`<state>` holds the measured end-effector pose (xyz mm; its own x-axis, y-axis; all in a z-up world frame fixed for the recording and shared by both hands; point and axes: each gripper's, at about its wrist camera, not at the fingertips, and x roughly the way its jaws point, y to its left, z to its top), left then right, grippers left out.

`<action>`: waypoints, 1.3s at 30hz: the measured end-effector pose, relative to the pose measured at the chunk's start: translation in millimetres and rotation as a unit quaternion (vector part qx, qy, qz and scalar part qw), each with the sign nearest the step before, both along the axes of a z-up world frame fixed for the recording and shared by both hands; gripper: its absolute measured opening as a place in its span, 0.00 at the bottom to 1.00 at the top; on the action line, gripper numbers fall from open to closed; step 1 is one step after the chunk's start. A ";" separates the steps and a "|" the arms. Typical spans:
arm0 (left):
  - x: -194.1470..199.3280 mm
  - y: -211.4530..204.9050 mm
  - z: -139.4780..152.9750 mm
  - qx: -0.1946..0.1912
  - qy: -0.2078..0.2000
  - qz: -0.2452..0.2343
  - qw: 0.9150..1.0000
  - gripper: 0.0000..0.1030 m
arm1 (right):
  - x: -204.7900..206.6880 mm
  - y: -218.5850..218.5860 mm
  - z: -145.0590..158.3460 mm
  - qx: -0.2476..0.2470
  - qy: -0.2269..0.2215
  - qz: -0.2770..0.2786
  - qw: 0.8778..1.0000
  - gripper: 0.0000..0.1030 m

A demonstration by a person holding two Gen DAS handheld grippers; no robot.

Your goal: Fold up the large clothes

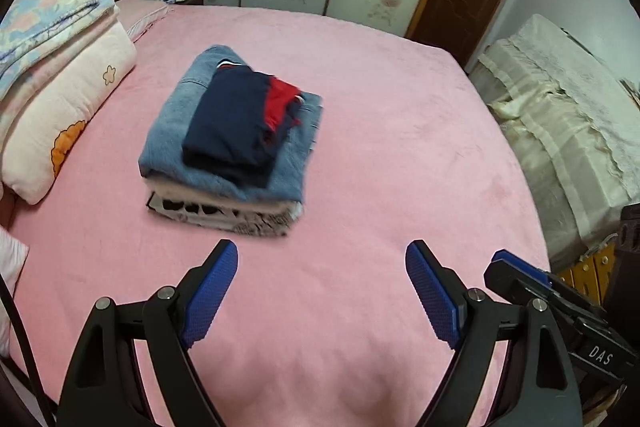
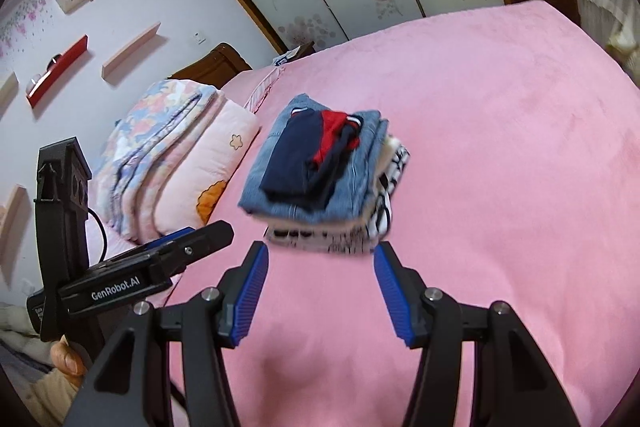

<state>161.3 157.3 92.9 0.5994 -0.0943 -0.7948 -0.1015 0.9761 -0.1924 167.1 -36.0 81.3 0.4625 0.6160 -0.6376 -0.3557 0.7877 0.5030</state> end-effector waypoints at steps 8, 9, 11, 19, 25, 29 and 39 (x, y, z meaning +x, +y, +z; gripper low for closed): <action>-76.7 -59.1 3.7 0.014 -0.019 -0.004 1.000 0.88 | -67.8 -57.9 1.0 0.009 -0.011 -0.025 1.000 0.54; -86.4 -64.2 1.1 0.004 -0.017 0.000 1.000 0.88 | -73.1 -61.4 -1.0 0.008 -0.010 -0.026 1.000 0.54; -103.4 -69.6 -2.5 -0.017 -0.023 0.008 1.000 0.88 | -89.5 -71.0 -4.9 0.011 -0.009 -0.026 1.000 0.54; -173.9 -105.5 -30.9 0.015 -0.029 0.024 0.999 0.88 | -164.0 -99.1 -32.0 -0.021 -0.025 -0.061 0.998 0.55; -226.5 -117.3 -45.2 0.034 -0.018 0.033 0.999 0.88 | -217.1 -110.0 -55.4 -0.043 -0.002 -0.079 0.996 0.55; -252.6 -120.5 -44.4 0.051 -0.017 0.034 0.998 0.88 | -246.6 -115.5 -59.5 -0.044 0.003 -0.088 0.995 0.55; -300.8 -137.8 -48.8 0.092 -0.030 0.033 0.995 0.88 | -293.6 -106.2 -55.8 -0.092 -0.039 -0.099 0.990 0.56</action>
